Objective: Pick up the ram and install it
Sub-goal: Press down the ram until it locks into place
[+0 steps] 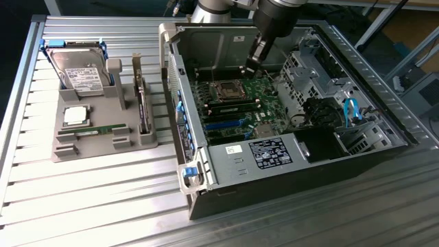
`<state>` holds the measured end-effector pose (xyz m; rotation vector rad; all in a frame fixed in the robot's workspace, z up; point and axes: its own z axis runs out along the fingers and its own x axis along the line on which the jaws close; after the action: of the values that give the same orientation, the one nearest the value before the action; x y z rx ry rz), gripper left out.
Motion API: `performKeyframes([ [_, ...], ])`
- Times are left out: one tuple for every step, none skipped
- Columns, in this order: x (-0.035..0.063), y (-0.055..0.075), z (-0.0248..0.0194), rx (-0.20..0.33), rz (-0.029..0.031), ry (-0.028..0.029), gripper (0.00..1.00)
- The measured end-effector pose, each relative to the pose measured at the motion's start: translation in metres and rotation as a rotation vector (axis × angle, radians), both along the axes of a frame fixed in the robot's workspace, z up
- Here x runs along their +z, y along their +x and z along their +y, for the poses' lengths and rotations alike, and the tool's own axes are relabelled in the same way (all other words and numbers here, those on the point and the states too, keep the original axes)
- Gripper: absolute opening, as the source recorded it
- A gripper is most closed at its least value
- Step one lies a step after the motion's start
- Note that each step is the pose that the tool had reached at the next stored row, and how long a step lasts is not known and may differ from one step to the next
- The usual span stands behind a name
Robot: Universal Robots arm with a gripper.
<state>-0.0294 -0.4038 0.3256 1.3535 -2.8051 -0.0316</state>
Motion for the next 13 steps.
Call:
performKeyframes([
  [0.0000,0.0000,0.0000,-0.016,0.0000,0.0000,0.10],
  [-0.0001,0.0000,0.0000,-0.028,0.0000,0.0000,0.10],
  [0.0000,0.0000,0.0000,-0.040,0.0000,-0.0001,0.10],
  [-0.0001,0.0000,0.0000,-0.052,0.0000,-0.0001,0.10],
  [-0.0001,0.0000,0.0000,-0.063,0.0000,0.0000,0.10],
  [-0.0001,0.0000,0.0000,-0.077,0.0000,0.0000,0.10],
  [-0.0001,0.0000,0.0000,-0.089,0.0000,0.0000,0.10],
  [-0.0002,0.0000,0.0000,-0.108,0.0000,0.0000,0.10],
  [-0.0002,0.0000,0.0000,-0.135,0.0000,0.0000,0.10],
  [-0.0002,0.0000,0.0000,-0.153,0.0000,0.0000,0.10],
  [-0.0002,0.0000,0.0000,-0.164,0.0000,0.0000,0.10],
  [-0.0002,0.0000,0.0000,-0.181,0.0000,-0.0001,0.10],
  [-0.0002,0.0000,0.0000,-0.201,0.0000,0.0000,0.10],
])
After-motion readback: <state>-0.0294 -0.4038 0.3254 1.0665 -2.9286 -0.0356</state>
